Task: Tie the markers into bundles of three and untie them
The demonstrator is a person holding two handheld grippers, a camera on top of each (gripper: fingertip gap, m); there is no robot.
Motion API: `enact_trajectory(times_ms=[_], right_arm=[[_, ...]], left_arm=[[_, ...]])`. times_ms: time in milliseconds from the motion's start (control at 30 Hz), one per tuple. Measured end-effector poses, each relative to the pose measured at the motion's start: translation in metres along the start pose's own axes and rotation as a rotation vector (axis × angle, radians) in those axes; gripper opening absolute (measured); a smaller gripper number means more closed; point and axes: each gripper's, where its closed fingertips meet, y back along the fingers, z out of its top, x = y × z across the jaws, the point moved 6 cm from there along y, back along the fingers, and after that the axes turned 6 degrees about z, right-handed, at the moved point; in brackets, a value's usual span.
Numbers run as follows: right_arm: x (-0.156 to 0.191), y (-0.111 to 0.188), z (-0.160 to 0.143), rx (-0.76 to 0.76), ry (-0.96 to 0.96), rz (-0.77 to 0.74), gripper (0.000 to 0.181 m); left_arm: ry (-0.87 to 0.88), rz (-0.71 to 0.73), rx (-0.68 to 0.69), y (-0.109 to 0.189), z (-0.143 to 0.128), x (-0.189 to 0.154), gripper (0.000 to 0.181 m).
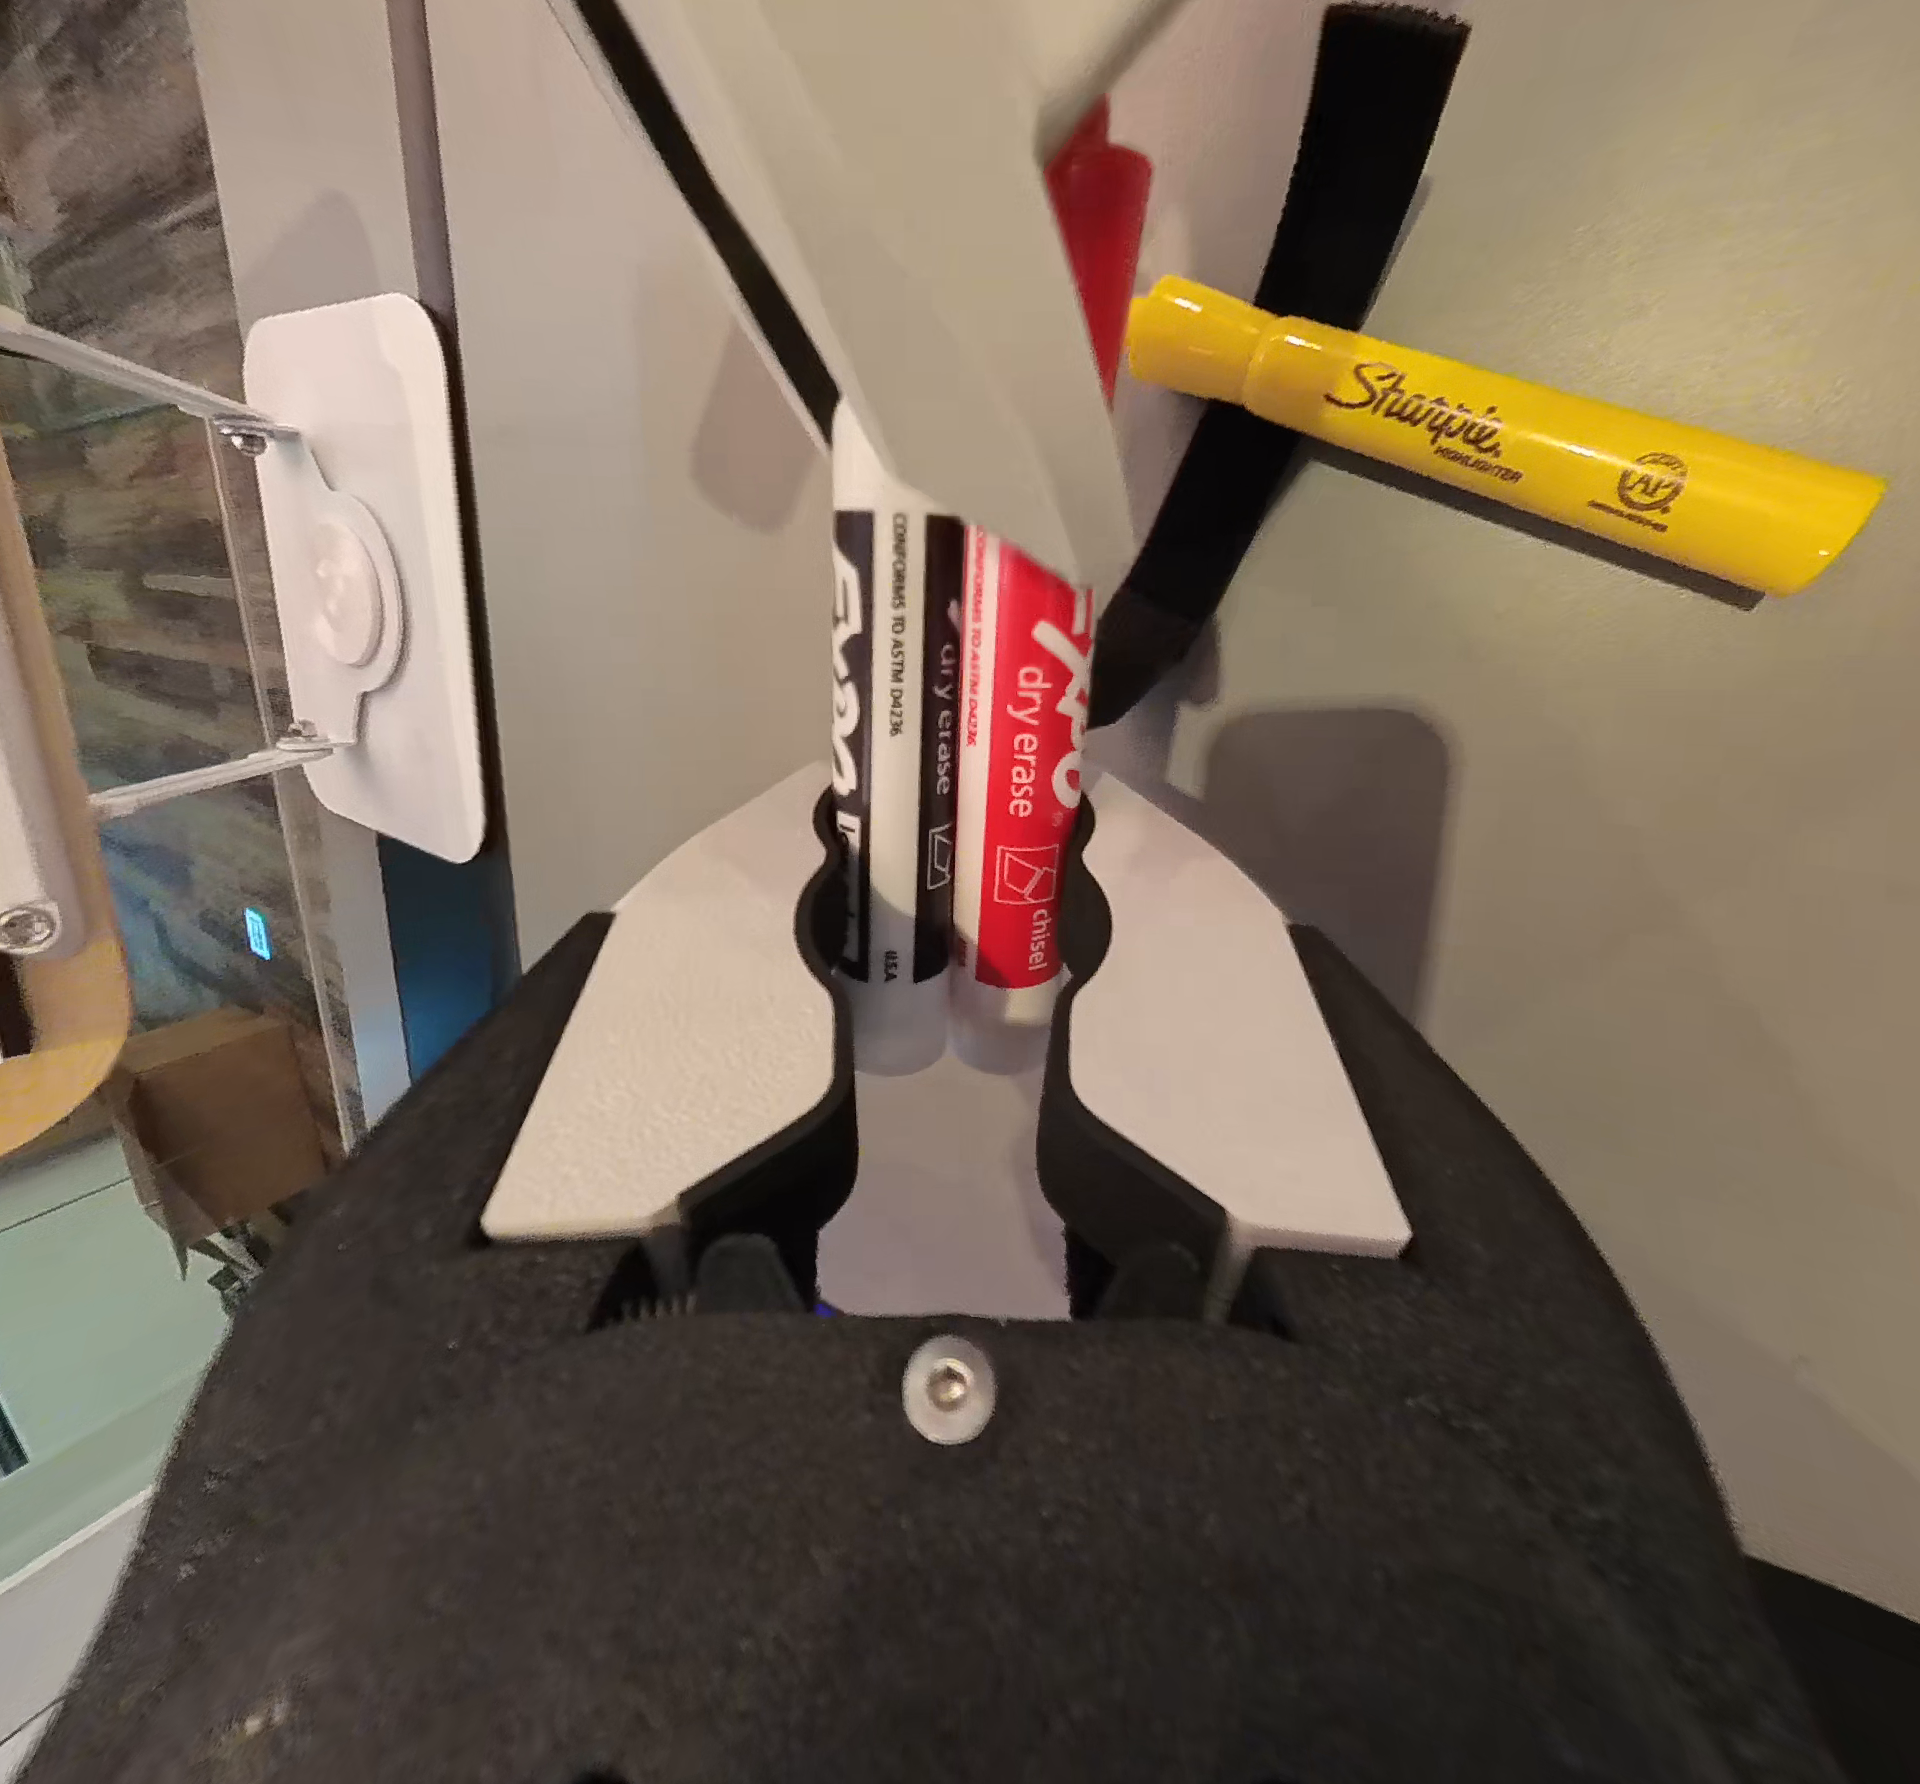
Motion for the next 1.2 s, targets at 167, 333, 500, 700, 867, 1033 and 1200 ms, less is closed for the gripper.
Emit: enact_trajectory(times_ms=[167, 333, 500, 700, 867, 1033, 1200], right_arm=[[0.012, 0.029, 0.012, -0.092, 0.118, -0.072, 0.054], [0.042, 0.067, 0.037, -0.351, 0.479, -0.184, 0.053], [0.066, 0.083, 0.035, -0.411, 0.694, -0.219, 0.056], [0.060, 0.076, 0.033, -0.299, 0.646, -0.365, 0.051], [0.053, 0.041, -0.010, 0.058, 0.782, -0.329, 0.044], [0.026, 0.018, -0.067, 0.298, 0.820, -0.408, 0.021], [0.013, 0.006, -0.075, 0.363, 1.022, -0.559, 0.027]], left_arm=[[0.055, 0.022, -0.024, 0.007, -0.008, 0.014, 0.038], [0.137, 0.052, -0.063, 0.017, -0.018, 0.031, 0.038], [0.237, 0.071, -0.102, 0.030, -0.028, 0.048, 0.038], [0.316, 0.112, -0.047, 0.034, -0.041, 0.060, 0.038], [0.316, 0.145, -0.008, 0.033, -0.047, 0.064, 0.038], [0.316, 0.136, -0.010, 0.034, -0.048, 0.064, 0.038], [0.311, 0.122, -0.022, 0.035, -0.046, 0.063, 0.038]])
